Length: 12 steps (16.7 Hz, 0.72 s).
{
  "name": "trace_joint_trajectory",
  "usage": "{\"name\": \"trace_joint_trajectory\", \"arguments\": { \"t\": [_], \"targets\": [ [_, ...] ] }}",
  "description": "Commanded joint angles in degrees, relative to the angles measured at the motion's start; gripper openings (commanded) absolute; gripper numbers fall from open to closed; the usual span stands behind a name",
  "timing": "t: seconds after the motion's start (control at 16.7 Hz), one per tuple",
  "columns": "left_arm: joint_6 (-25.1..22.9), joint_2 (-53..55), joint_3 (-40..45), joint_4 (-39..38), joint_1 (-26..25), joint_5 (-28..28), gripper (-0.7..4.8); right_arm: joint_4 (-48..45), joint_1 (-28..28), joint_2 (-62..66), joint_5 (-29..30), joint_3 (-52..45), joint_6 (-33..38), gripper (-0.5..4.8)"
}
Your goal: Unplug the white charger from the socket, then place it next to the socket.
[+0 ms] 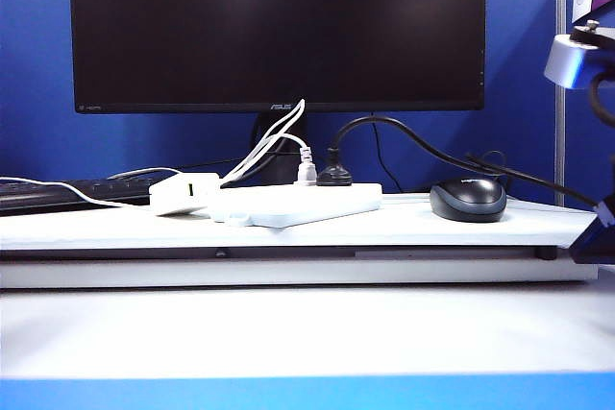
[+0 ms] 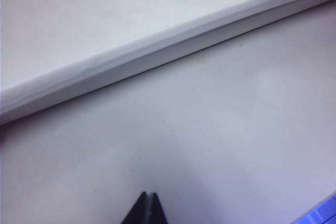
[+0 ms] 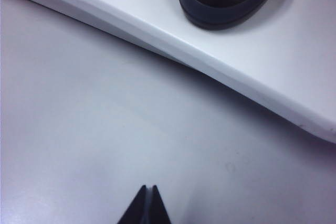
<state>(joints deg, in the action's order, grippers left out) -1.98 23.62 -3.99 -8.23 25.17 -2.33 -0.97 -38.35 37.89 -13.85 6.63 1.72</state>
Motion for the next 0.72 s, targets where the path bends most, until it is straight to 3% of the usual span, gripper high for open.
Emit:
{"name": "trace_joint_trajectory", "arguments": {
  "t": [0.06, 0.42, 0.72],
  "targets": [
    [-0.6, 0.0, 0.0, 1.1, 0.0, -0.2, -0.05, -0.6, 0.0, -0.1, 0.0, 0.2, 0.2, 0.00],
    [-0.6, -0.1, 0.0, 1.1, 0.0, -0.3, -0.05, -6.2, 0.0, -5.6, 0.3, -6.3, 0.9, -0.01],
    [-0.6, -0.1, 0.0, 1.1, 0.0, -0.4, -0.05, -3.3, 0.0, -13.6, 0.7, -6.4, 1.1, -0.01]
  ]
}}
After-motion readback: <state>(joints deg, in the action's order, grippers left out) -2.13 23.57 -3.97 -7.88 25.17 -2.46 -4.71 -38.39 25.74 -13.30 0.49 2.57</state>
